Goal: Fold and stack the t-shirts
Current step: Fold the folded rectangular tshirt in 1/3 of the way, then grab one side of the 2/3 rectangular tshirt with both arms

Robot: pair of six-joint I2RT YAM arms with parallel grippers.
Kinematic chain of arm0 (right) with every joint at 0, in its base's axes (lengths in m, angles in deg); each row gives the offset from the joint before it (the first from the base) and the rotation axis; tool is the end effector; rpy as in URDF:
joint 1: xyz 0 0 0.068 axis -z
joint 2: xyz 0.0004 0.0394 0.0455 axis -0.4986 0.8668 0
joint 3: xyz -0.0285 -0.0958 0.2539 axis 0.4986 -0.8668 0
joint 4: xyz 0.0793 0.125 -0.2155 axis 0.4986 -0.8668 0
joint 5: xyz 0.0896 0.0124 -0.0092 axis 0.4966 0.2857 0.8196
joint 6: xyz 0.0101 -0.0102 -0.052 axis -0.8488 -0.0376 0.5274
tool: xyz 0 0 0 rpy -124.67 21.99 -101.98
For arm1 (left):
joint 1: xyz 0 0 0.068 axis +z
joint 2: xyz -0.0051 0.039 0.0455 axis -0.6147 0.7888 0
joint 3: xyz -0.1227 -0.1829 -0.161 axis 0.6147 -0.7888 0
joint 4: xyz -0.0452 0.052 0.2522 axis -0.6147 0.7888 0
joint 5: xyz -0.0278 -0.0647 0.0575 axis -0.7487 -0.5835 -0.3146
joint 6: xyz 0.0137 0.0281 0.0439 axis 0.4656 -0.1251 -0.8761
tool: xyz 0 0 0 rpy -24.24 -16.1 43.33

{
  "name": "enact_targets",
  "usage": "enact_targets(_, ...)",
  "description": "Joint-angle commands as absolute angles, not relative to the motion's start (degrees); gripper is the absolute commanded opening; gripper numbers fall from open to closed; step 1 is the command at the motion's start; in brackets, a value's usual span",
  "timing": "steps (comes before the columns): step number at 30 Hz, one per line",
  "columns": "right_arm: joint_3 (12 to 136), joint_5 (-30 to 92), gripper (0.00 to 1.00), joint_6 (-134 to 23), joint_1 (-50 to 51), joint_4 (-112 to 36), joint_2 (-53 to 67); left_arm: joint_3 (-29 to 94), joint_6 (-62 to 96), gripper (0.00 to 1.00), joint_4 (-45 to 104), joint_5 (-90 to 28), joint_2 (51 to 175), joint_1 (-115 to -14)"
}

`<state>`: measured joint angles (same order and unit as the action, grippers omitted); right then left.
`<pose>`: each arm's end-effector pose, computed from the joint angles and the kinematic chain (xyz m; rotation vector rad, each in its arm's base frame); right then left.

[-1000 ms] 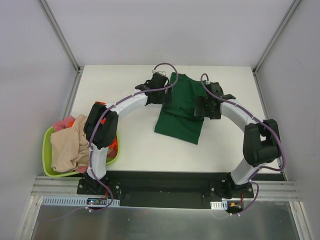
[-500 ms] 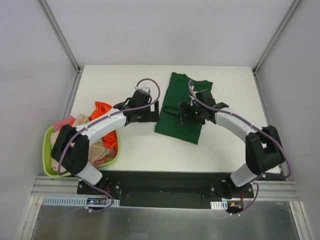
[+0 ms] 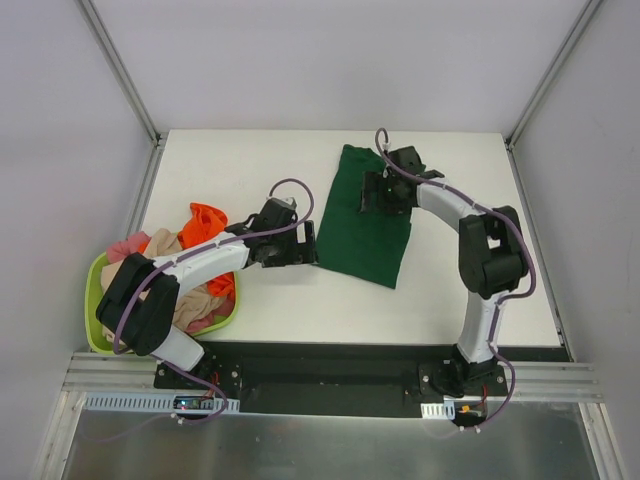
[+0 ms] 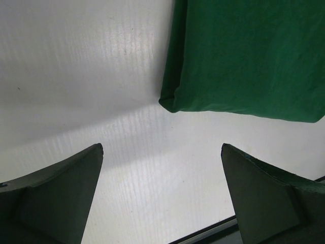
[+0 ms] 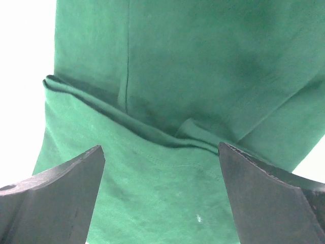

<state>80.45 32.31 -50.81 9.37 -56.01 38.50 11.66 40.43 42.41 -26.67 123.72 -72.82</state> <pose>0.4048 0.1579 0.2023 -0.4626 2.4024 0.3759 0.2554 -0.1812 0.2066 0.0369 2.4760 -0.6412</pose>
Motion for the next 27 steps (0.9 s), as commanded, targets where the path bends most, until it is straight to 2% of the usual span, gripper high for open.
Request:
enact_targets(1, 81.11, 30.72, 0.96, -47.19, 9.61, -56.23, 32.29, 12.36, 42.01, 0.99, 40.22, -27.47, 124.16, -73.08)
enact_targets(4, 74.62, 31.16, 0.96, -44.1, 9.43, -54.92, 24.04, 12.97, 42.8, 0.96, 39.69, -26.95, 125.21, -73.08)
enact_targets(8, 59.16, 37.11, 0.96, -39.71, 8.29, -51.57, 10.15, 15.78, 44.29, 0.83, 39.6, -25.11, 128.02, -73.08)
enact_targets(14, 42.35, 36.53, 0.96, -39.09, 2.32, -49.64, -4.63, 20.62, 46.58, 0.79, 41.45, -22.99, 133.12, -73.09)
enact_targets(22, 40.67, 31.16, 0.96, -38.11, -0.24, -54.38, -3.86, 22.91, 46.85, 0.62, 43.11, -24.84, 139.36, -73.08)
enact_targets(27, 41.54, 30.9, 0.99, -36.89, -1.46, -56.31, -2.01, 20.98, 46.58, 0.37, 43.64, -27.11, 139.63, -73.08)
